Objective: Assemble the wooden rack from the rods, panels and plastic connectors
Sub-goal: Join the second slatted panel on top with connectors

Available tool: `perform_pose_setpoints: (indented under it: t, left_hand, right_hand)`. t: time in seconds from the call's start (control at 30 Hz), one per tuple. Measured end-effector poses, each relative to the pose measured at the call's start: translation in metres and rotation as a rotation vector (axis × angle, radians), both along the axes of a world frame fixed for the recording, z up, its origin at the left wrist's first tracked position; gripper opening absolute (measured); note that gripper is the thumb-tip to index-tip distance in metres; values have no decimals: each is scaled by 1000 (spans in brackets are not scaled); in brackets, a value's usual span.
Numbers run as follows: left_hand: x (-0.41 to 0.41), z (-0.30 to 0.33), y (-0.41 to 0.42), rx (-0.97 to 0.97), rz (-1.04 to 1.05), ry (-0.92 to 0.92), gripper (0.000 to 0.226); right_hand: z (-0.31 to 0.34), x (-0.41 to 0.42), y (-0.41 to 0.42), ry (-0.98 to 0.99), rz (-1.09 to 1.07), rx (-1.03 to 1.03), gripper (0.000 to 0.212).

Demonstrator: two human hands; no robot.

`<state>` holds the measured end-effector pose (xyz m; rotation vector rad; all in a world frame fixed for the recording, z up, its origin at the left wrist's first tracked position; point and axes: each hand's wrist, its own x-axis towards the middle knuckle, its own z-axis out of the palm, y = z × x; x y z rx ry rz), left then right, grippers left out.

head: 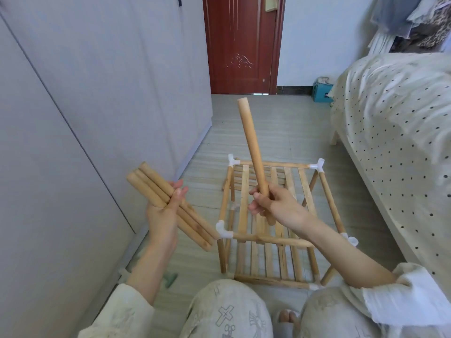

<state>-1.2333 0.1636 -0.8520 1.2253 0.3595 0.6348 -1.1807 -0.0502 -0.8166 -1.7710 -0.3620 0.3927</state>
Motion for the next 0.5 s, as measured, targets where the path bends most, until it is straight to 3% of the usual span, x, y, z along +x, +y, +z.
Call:
perform_pose_setpoints:
  t: [0.13, 0.37, 0.5]
  left_hand:
    - [15, 1, -5, -30, 15, -32, 15]
    - [22, -2, -13, 167, 29, -20, 16]
    - [23, 2, -16, 283, -55, 15, 20]
  right_hand:
    - [-9, -2, -6, 31, -42, 53, 12]
    - [-40, -2, -26, 145, -297, 192, 23]
    - [-51, 0, -43, 45, -377, 97, 28]
